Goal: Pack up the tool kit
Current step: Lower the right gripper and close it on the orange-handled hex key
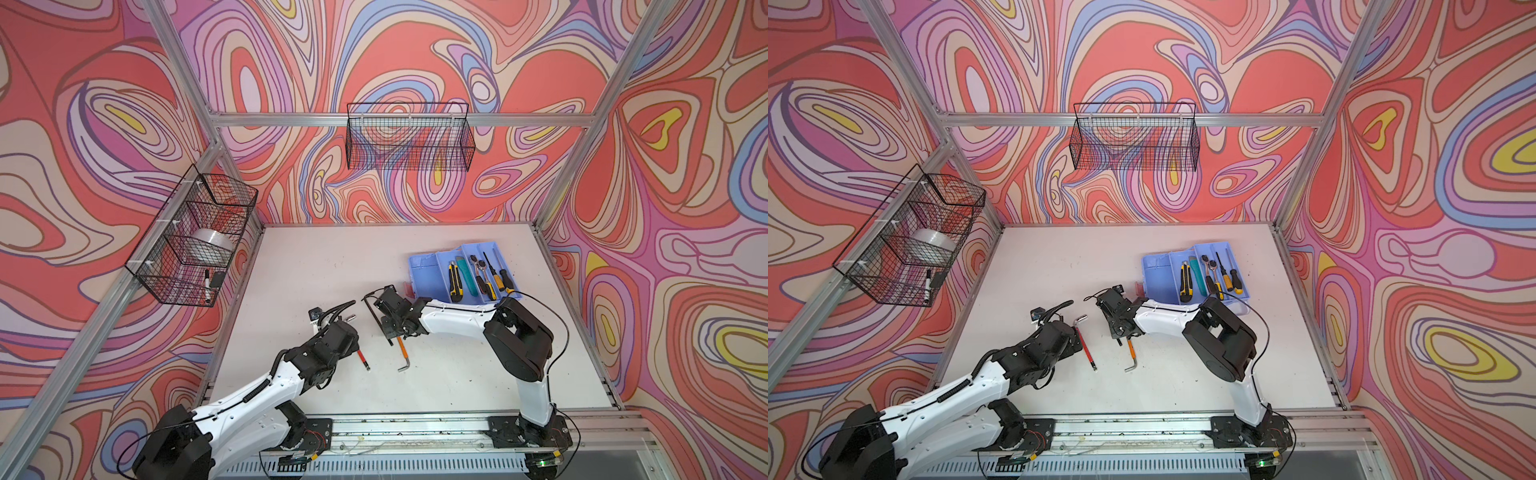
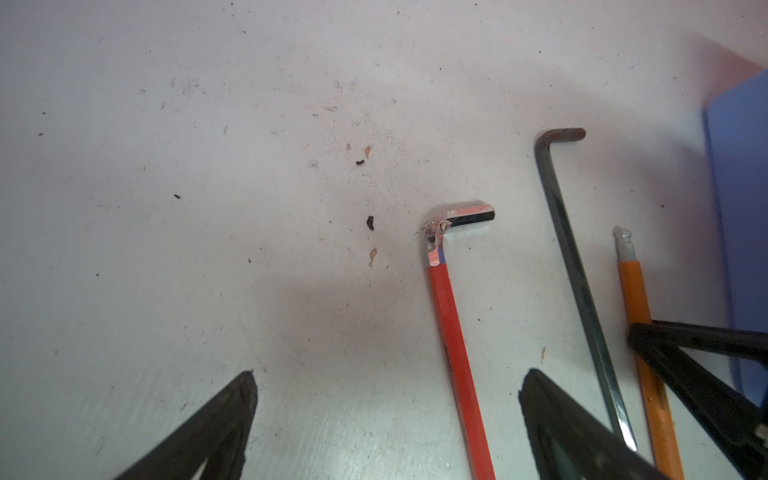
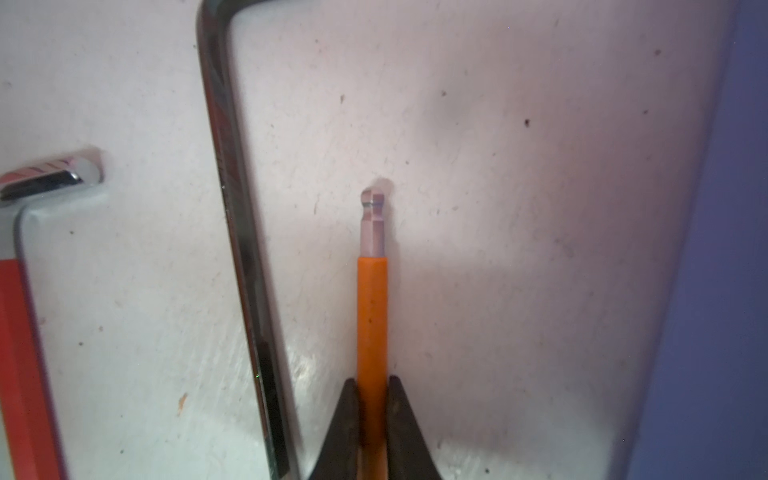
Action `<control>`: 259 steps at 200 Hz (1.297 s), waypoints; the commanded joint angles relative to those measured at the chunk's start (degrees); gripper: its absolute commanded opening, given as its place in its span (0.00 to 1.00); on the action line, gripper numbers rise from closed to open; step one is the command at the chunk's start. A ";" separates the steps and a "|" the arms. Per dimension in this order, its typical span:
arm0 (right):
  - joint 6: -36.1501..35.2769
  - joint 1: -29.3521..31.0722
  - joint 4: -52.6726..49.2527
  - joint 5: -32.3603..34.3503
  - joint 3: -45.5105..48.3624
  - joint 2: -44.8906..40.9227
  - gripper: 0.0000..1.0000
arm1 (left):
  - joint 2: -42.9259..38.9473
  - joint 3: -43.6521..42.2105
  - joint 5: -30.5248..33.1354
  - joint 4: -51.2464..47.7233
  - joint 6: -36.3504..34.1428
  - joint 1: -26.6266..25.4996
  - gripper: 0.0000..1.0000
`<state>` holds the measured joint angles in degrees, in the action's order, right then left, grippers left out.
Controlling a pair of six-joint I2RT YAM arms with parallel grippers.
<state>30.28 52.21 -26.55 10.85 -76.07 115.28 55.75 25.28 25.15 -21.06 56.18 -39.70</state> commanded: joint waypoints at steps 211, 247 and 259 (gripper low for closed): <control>-2.27 -0.02 -0.46 -2.39 6.30 -1.05 0.14 | 1.55 -0.35 0.61 -3.19 0.20 0.15 0.99; -2.39 -0.07 -0.50 -1.49 6.61 -1.44 0.04 | 1.46 -0.20 0.42 -2.89 -0.05 0.15 0.99; -2.98 -0.02 -0.70 -0.98 5.90 -1.59 0.02 | 1.36 -0.19 0.36 -2.90 -0.03 0.15 0.99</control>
<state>27.31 51.83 -22.72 10.20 -71.42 112.92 57.01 23.70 25.10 -21.74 56.18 -39.70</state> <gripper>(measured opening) 0.102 0.989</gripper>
